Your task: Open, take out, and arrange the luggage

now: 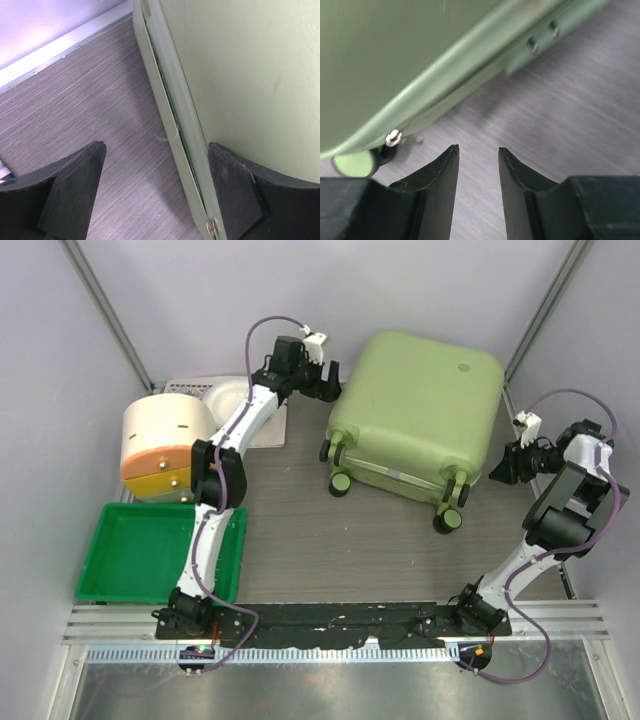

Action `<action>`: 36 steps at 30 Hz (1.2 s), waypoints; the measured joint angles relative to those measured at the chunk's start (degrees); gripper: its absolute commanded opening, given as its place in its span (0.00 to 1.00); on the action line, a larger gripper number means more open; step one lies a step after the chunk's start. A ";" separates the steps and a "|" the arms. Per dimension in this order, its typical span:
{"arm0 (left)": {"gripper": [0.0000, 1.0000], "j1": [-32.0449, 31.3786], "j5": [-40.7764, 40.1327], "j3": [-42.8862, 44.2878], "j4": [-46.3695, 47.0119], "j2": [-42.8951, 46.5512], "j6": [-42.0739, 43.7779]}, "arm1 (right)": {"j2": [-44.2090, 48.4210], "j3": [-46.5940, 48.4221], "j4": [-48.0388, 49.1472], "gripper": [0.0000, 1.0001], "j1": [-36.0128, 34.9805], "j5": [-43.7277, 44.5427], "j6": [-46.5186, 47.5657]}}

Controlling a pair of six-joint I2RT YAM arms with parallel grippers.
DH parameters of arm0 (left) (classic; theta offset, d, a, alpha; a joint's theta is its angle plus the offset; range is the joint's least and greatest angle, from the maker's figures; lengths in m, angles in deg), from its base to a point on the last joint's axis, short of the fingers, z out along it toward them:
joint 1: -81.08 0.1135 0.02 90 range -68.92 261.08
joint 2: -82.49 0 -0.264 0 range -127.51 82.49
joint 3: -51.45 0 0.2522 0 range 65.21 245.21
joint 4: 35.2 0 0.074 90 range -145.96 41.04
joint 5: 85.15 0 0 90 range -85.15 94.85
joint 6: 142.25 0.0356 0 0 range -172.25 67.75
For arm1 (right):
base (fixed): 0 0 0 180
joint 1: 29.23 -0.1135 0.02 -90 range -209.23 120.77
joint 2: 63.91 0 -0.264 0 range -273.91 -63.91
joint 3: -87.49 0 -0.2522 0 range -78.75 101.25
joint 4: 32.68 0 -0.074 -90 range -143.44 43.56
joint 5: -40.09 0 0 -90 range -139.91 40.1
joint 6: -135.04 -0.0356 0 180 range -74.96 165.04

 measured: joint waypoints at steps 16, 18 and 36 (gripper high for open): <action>0.99 2.78 -1.42 -30.67 -9.62 43.60 6.78 | 13.49 -13.27 12.46 0.47 -18.27 4.28 6.40; 1.00 2.64 0.02 -36.22 -10.38 50.05 7.17 | 16.13 -15.54 14.16 0.49 -23.30 4.28 3.28; 1.00 2.27 12.83 -60.72 -8.70 61.99 8.98 | 45.16 -24.61 26.10 0.76 -31.15 -1.27 -38.51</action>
